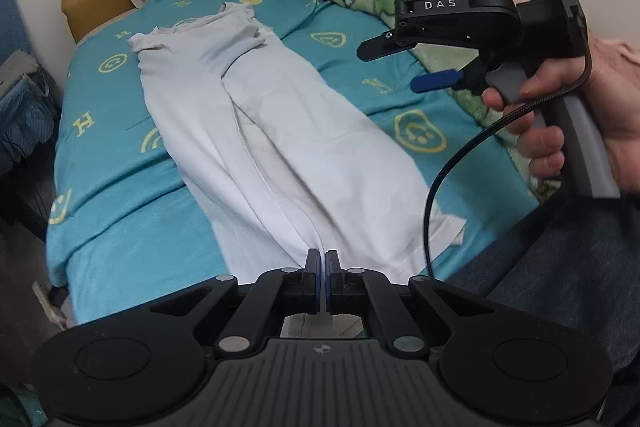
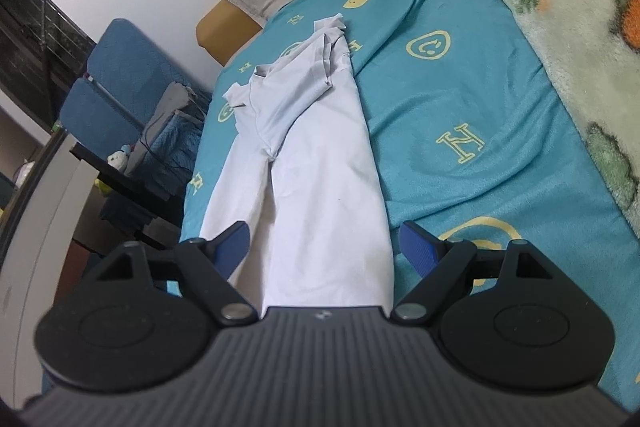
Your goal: Fold clothes
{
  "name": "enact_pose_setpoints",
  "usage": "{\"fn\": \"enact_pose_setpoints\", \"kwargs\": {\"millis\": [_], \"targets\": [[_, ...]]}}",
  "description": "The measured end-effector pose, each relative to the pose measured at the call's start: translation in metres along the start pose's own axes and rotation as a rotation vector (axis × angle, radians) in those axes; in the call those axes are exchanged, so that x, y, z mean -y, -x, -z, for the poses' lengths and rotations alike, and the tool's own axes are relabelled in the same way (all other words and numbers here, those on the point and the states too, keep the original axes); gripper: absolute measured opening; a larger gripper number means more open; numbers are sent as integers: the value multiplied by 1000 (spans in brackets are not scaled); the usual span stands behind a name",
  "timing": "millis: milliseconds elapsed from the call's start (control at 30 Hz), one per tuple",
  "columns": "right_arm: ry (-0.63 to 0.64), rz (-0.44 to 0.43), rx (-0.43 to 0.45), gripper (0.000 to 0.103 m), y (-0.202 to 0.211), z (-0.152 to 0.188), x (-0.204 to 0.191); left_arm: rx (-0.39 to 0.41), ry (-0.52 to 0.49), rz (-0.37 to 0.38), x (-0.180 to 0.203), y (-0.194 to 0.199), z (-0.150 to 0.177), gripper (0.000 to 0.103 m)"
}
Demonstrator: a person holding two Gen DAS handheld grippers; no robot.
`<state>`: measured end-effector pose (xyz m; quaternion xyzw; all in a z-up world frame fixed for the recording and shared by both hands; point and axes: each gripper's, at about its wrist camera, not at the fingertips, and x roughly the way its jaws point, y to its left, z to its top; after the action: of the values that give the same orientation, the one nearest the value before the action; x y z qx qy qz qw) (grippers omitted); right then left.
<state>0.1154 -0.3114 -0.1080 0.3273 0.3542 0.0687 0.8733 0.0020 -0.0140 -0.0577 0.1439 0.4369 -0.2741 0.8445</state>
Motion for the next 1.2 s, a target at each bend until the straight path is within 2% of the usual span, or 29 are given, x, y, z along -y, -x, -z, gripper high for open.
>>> {"fn": "enact_pose_setpoints", "kwargs": {"millis": [100,167,200,233,333,533,567,600,667,700,833,1000,1100,1133,1200], "targets": [[-25,-106,-7,82,-10,-5,-2,27,46,4,1,-2,4,2],[-34,-177,-52,70,-30,-12,-8,46,77,8,1,-3,7,2],[-39,-195,-76,70,-42,-15,-11,57,94,12,-2,0,9,2],[-52,-206,-99,68,-56,-16,-12,68,112,16,-6,2,11,2],[-124,-242,-198,52,-99,-11,-14,115,157,40,-13,12,13,2],[-115,-276,-318,49,-154,10,-30,149,223,91,-22,14,18,2],[-104,-279,-326,46,-157,11,-31,152,232,99,-23,14,19,2],[-92,-282,-334,40,-160,12,-33,145,232,108,-23,12,18,2],[-69,-287,-340,13,-163,13,-35,131,231,126,-22,8,16,2],[-59,-288,-325,8,-160,11,-36,117,227,129,-21,4,16,2],[17,-273,-252,6,-142,0,-44,58,208,144,-15,-13,13,2],[273,-137,-132,6,-120,-9,-68,-74,168,125,-4,-43,11,4],[348,-63,-134,9,-124,-5,-70,-113,205,159,-11,-52,14,17],[347,-55,-148,9,-124,-5,-69,-122,222,169,-14,-54,16,19],[344,-40,-172,11,-122,-5,-65,-113,279,191,-25,-52,19,30]]}}
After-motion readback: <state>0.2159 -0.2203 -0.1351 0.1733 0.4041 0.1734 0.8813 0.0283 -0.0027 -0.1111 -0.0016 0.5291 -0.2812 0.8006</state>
